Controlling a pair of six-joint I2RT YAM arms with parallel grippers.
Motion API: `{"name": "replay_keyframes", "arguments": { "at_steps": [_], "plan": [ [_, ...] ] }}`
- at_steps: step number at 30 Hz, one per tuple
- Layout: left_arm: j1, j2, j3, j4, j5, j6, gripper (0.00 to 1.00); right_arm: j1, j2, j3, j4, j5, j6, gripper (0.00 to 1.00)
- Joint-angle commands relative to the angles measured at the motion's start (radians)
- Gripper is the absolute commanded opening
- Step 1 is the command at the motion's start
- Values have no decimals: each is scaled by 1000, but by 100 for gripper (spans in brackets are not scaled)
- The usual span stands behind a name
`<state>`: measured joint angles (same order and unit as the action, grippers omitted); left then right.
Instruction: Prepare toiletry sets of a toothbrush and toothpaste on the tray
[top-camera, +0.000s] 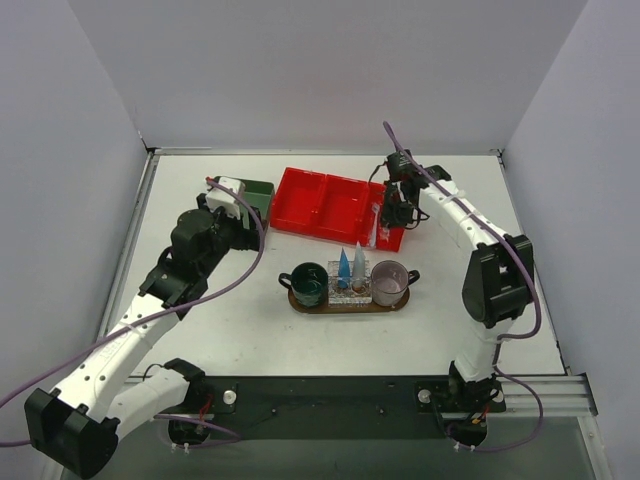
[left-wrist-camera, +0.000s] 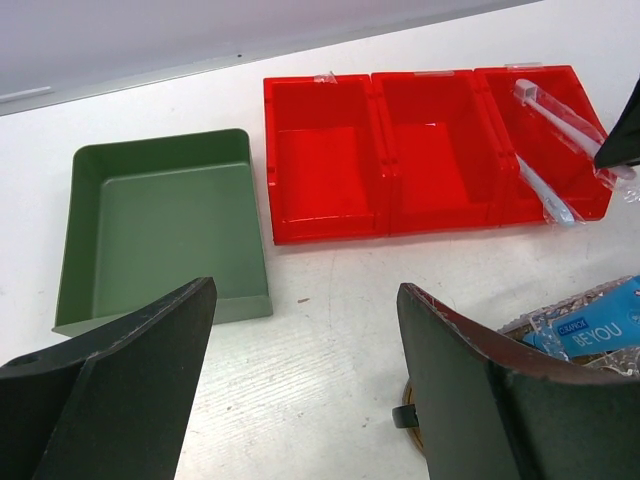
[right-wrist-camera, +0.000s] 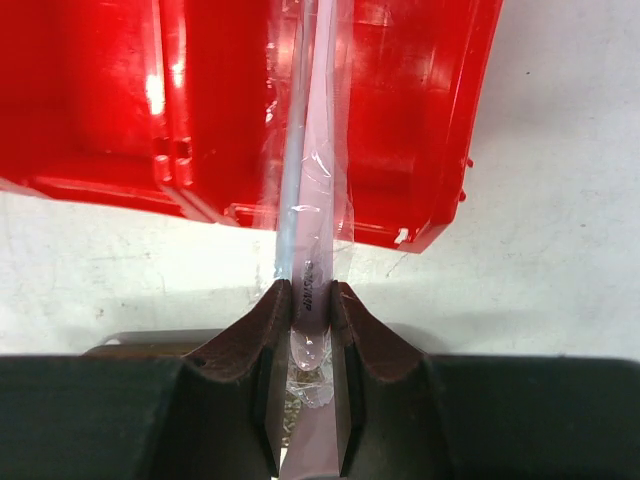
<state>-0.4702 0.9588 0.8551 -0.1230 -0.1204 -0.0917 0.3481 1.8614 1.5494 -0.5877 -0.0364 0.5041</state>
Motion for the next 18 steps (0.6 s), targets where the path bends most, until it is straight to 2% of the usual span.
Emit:
{"name": "replay_keyframes", "arguments": {
  "at_steps": [1, 10, 14, 18],
  "plan": [
    [-7, -28, 7, 36, -7, 9, 84, 22, -93, 9, -6, 61, -24, 0],
    [-10, -14, 25, 54, 48, -38, 84, 68, -198, -48, 45, 92, -65, 0],
    [-11, 32, 111, 58, 177, -188, 81, 107, -260, -54, 52, 144, -104, 0],
    [-30, 67, 169, 109, 234, -325, 80, 143, -365, -89, 69, 167, -127, 0]
  ]
}}
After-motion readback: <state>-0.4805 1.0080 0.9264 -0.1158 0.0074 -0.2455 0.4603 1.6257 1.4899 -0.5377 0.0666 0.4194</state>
